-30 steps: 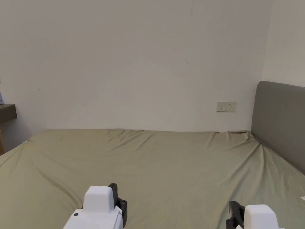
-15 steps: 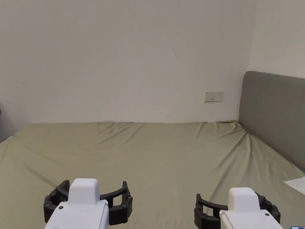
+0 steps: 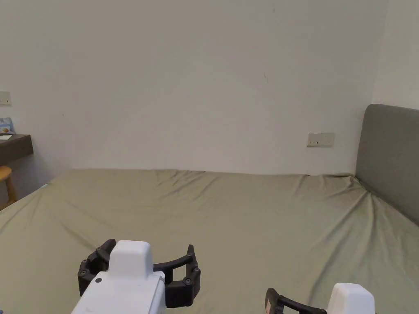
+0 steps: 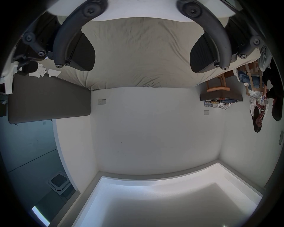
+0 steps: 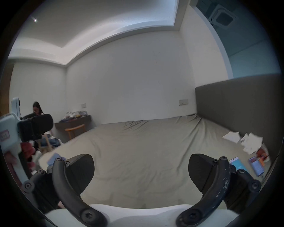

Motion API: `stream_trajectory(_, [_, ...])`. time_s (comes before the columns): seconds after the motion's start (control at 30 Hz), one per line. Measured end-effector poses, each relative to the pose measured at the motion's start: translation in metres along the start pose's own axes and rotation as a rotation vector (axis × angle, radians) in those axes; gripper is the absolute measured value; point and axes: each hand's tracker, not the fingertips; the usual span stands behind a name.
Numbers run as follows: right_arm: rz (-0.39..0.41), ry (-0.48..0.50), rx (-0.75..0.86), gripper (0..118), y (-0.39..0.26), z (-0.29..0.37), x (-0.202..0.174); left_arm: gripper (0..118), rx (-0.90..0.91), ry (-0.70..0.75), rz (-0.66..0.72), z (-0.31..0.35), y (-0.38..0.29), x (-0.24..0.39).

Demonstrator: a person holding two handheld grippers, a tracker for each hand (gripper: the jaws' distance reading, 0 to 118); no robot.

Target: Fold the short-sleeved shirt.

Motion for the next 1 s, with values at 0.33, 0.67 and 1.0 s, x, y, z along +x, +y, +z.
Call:
stream_trajectory(0.33, [-0.007,0.070,0.016,118,0.011,0.005,-0.015,118,-0.012,0.021,0.062,-0.001,0.001,-0.019])
stream_trajectory(0.67, [0.078,0.008,0.076,118,0.017,0.014,-0.031,118,-0.003,0.034,0.061,0.000,0.003,-0.027])
stream_trajectory(1.0, [0.025,0.000,0.051,118,0.021,0.011,-0.016,118,-0.004,0.032,0.063,0.000,0.001,-0.028])
